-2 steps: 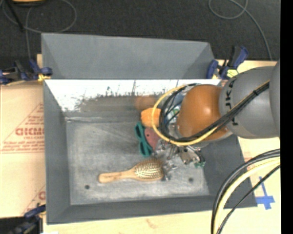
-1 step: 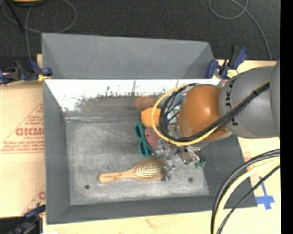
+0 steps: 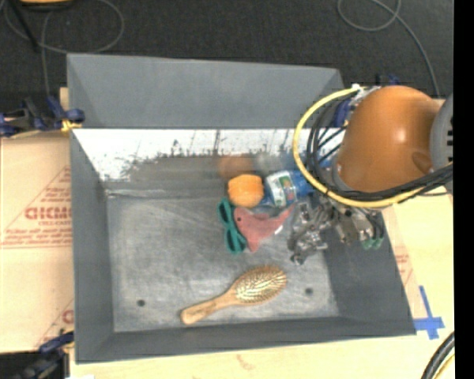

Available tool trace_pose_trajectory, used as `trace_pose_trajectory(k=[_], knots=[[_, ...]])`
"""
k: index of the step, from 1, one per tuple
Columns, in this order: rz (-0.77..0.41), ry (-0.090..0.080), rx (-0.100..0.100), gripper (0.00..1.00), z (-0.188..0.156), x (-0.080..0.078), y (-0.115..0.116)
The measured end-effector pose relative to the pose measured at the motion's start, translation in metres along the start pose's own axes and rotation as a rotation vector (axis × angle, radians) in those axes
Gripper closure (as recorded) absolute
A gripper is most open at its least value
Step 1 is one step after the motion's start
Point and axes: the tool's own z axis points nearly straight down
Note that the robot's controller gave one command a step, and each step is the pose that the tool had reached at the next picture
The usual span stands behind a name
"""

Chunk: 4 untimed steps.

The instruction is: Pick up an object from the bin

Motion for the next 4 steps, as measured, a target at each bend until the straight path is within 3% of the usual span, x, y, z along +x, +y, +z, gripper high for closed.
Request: trace_pose_trajectory(k=[1, 2, 3, 4], knots=[[0.001, 0.002, -0.001, 0.00, 0.001, 0.000, 0.000], [0.001, 0.002, -0.002, 0.00, 0.001, 0.000, 0.001], [-0.016, -0.005, -0.001, 0.00, 0.057, 0.011, 0.020], [0.004, 0.000, -0.002, 1.00, 0.141, -0.019, 0.025]])
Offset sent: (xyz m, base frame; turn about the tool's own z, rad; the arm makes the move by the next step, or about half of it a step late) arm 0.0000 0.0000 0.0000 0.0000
